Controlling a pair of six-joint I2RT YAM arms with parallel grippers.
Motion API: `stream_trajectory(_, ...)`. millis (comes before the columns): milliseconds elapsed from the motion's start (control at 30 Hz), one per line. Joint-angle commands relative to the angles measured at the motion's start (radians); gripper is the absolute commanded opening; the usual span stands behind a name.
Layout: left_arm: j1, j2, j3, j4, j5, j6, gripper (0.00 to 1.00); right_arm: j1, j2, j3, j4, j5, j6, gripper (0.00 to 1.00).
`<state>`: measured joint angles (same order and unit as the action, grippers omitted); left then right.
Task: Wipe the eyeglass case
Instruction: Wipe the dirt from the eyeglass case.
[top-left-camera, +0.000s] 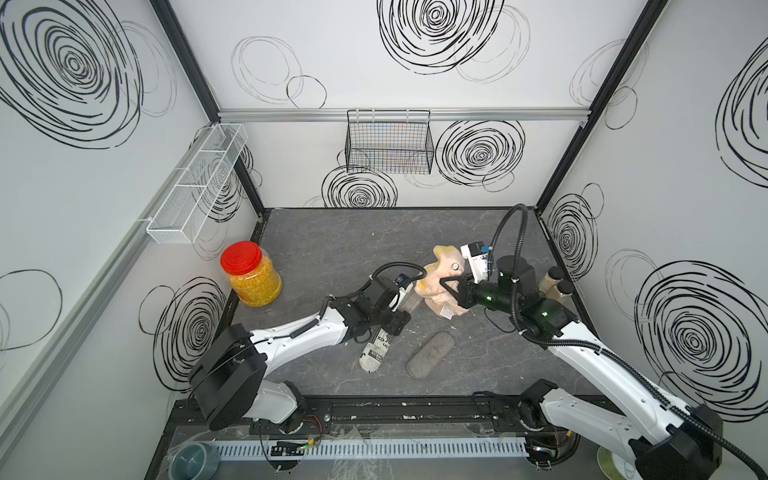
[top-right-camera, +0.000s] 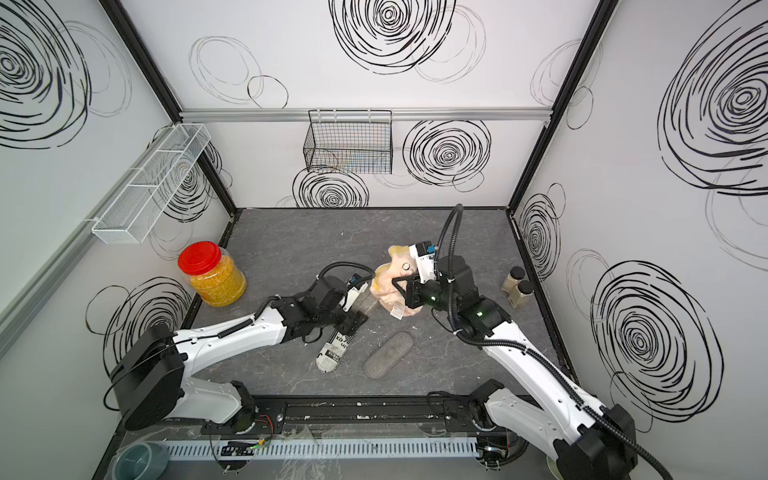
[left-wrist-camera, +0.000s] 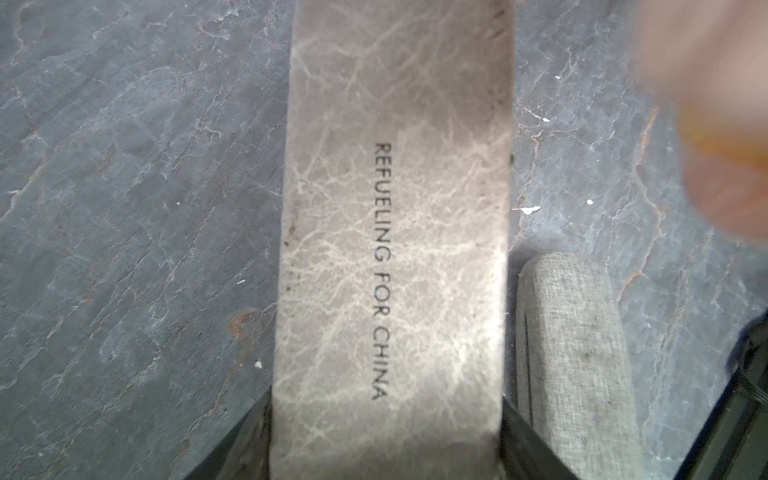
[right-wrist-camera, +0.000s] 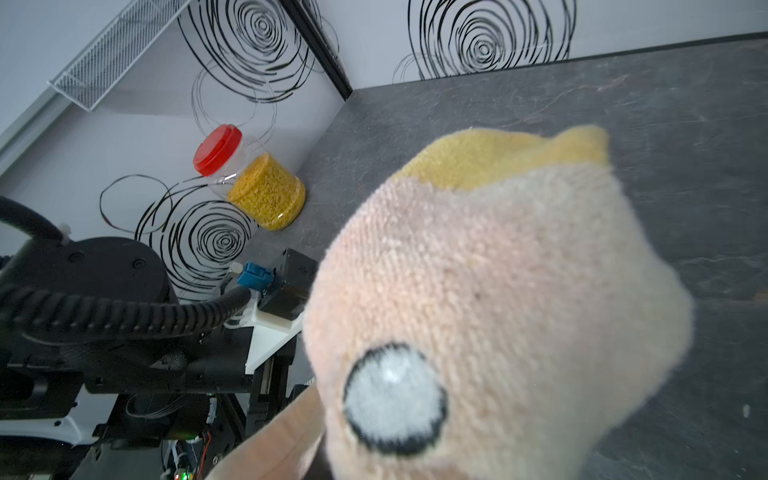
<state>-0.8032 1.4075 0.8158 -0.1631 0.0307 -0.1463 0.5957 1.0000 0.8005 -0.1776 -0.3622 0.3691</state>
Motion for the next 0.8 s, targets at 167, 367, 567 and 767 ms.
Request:
stream_trajectory(167, -0.011, -0.019, -0.011, 0.123, 0.038, 0.014, 0.63, 0.036, 0.023, 0.023, -0.038, 0.197, -0.041, 0.0)
stream_trajectory(367, -0.025, -0.044, -0.032, 0.151, 0.053, 0.023, 0.63, 0.036, 0.071, 0.052, -0.048, 0.238, -0.064, 0.0)
stream_trajectory(567, -0.069, -0.061, -0.04, 0.158, 0.0, 0.042, 0.62, 0.027, 0.127, 0.057, 0.021, 0.242, -0.096, 0.0)
stream_trajectory(767, -0.101, -0.088, -0.063, 0.189, -0.057, 0.031, 0.61, 0.058, 0.229, 0.095, 0.033, 0.136, -0.093, 0.0)
